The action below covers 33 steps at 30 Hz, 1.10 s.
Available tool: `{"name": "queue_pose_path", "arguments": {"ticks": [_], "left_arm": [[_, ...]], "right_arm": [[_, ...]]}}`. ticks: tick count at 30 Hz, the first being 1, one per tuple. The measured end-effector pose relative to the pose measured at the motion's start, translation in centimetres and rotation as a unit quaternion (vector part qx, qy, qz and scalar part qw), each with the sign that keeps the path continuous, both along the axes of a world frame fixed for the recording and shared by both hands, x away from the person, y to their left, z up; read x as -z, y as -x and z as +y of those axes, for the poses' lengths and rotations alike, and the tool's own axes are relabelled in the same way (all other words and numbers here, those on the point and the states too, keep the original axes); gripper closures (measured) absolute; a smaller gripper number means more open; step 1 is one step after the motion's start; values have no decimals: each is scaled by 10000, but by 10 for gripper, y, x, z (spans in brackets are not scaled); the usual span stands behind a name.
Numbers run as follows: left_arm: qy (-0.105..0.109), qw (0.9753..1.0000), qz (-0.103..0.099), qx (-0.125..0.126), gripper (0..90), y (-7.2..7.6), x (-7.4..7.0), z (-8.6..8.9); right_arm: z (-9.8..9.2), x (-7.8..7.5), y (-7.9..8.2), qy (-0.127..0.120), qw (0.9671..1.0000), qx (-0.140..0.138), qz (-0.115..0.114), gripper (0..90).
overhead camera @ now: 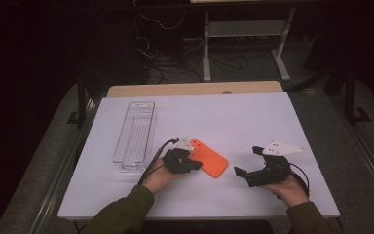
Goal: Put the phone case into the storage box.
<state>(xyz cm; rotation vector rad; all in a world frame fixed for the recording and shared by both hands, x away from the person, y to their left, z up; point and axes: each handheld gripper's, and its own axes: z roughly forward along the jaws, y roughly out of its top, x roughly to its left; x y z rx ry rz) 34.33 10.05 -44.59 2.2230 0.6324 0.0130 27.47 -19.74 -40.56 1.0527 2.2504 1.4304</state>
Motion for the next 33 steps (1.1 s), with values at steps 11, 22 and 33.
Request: {"name": "queue_pose_path", "arguments": {"ticks": [11,22,33], "left_arm": [[43,10000,-62,4,898,-11,1,-17],[362,9990,-159,198,811,-3,-23,4],[848,9955,-353,232,538,17,-50,53]], "right_arm": [[-1,0,0,-10,10000,-4,9,0],[-1,1,0,7,10000,-13,11,0],[1,2,0,34,10000,-6,28,0]]}}
